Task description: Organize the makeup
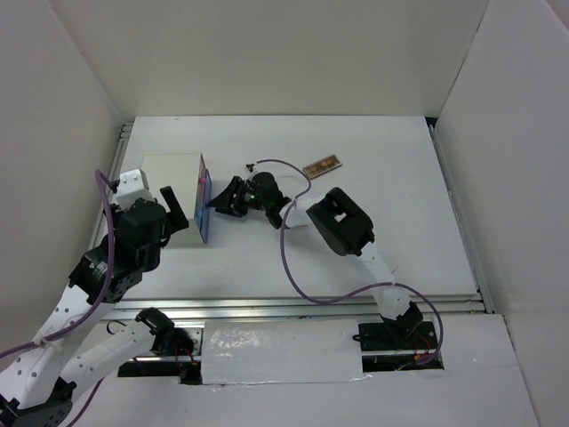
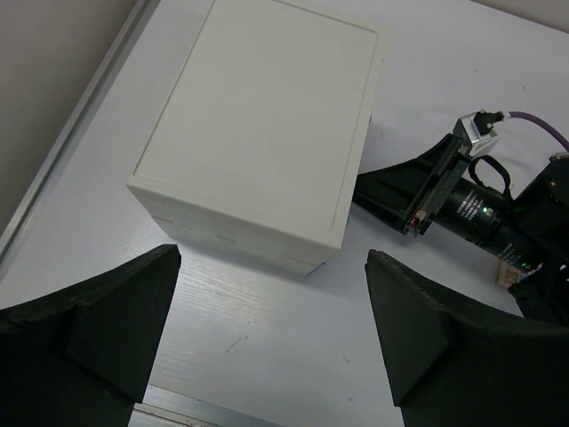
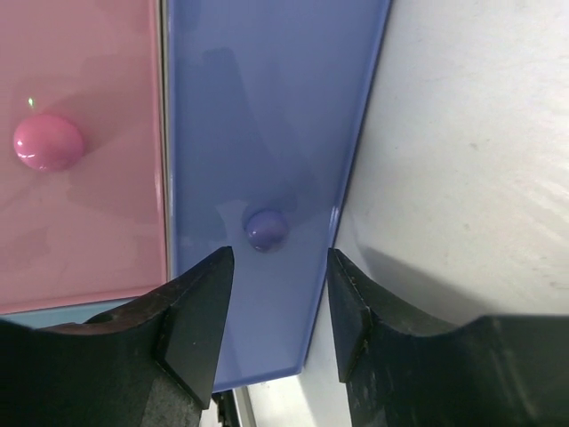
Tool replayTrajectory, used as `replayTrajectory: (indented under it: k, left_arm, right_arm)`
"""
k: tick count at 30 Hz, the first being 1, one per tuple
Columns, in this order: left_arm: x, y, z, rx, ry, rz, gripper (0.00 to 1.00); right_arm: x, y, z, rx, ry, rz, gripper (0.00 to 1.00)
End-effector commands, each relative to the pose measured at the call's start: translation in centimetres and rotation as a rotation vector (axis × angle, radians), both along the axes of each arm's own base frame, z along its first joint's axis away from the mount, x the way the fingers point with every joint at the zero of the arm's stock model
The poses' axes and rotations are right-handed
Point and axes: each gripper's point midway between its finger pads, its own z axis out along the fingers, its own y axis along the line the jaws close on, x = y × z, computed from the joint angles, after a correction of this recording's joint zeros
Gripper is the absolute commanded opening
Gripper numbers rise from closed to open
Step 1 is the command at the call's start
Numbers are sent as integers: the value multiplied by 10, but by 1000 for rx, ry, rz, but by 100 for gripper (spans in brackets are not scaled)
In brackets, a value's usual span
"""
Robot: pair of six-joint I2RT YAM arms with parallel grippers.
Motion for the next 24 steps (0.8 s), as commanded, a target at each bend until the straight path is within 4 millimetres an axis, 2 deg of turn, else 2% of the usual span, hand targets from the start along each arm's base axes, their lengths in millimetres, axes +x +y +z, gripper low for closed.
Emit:
replayTrajectory:
  k: [1,3,14,24]
  left_arm:
    - [4,-2,5,-3,-26,-6,99]
    - [5,-2,5,-3,-25,-9,99]
    - [5,-3,5,0,-21,-9,99]
    - [5,-2,5,0,-22,-8,99]
  right_arm:
    - [9,4,9,54,-46,12,53]
    - [9,4,5,55,-37,18,52]
    - [10,12,12,128,-25,53,50]
    - [9,17,14,166,-4,78,42]
